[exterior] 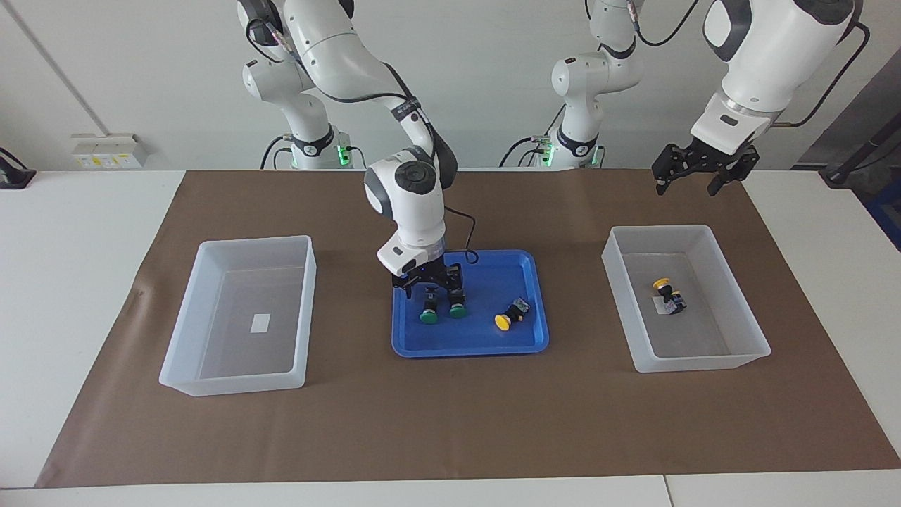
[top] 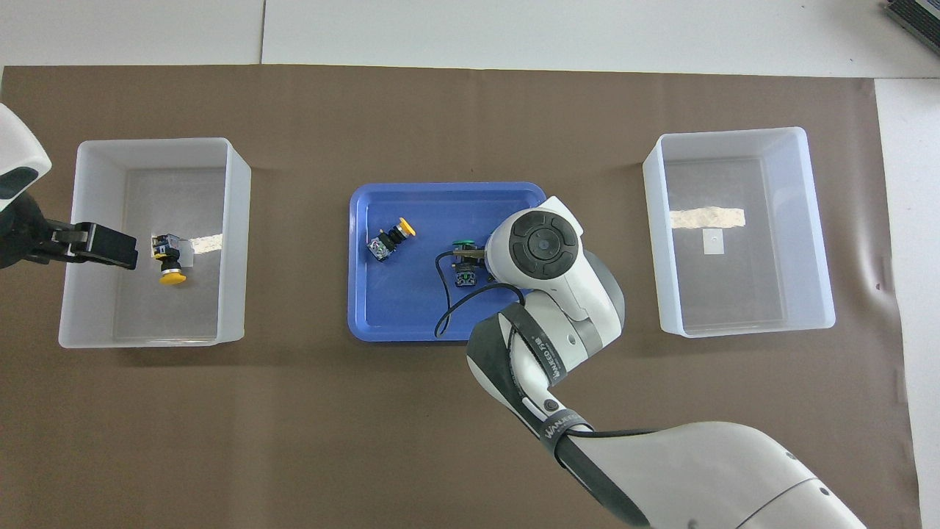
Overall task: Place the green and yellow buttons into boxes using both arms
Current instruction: 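Reach the right gripper to the tray and grasp a green button, then carry the green button into the right box while the left gripper reaches the tray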
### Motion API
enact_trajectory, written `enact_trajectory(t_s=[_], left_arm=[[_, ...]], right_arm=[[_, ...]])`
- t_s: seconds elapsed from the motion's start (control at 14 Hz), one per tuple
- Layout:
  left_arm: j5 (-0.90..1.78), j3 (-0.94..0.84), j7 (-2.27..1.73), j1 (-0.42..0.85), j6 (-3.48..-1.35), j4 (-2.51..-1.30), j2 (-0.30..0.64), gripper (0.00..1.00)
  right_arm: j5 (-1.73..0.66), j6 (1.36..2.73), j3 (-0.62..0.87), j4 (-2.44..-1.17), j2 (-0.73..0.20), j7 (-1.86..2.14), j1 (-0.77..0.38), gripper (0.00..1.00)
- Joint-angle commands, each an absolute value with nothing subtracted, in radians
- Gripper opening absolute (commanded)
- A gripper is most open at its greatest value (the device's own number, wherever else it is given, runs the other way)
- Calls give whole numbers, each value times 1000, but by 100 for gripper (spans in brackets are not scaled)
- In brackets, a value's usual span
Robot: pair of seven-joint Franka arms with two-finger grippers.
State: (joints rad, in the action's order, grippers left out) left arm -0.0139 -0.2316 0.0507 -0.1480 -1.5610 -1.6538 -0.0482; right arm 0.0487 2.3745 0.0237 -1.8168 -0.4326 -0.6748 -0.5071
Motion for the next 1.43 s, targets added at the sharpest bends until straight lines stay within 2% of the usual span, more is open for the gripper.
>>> enact_trajectory(t_s=[0.0,0.14,0.29,0.36,0.5,0.64,0.79,1.21,1.36], left_arm=[[-29,-230,55,-146,-1542,-1671,-66,100],[-25,-221,40,-158,-1545,-1661,-67,100],[-23,-218,41,-161,-1549,-1661,-67,100],[-23,-216,38,-161,-1554,-1658,-67,100],[-21,-210,32,-149,-1551,-1655,-66,100],[-20,-125,32,-60,-1551,-1655,-67,100],[-18,-81,34,-23,-1549,-1652,-67,100],[-18,-92,31,-26,-1566,-1657,-67,100],[4,-94,-38,-12,-1644,-1684,-75,100]], right_arm=[[71,2401,25,-1838,-425,-696,-503,72],[72,2402,25,-1838,-428,-695,-503,53],[72,2408,25,-1839,-428,-693,-503,7],[72,2408,25,-1841,-426,-693,-503,0],[72,2402,25,-1835,-419,-693,-505,0],[71,2381,25,-1835,-387,-693,-496,0],[71,2358,22,-1832,-355,-690,-482,0],[71,2238,21,-1832,-229,-540,-327,0],[71,2220,21,-1832,-200,-470,-267,0]])
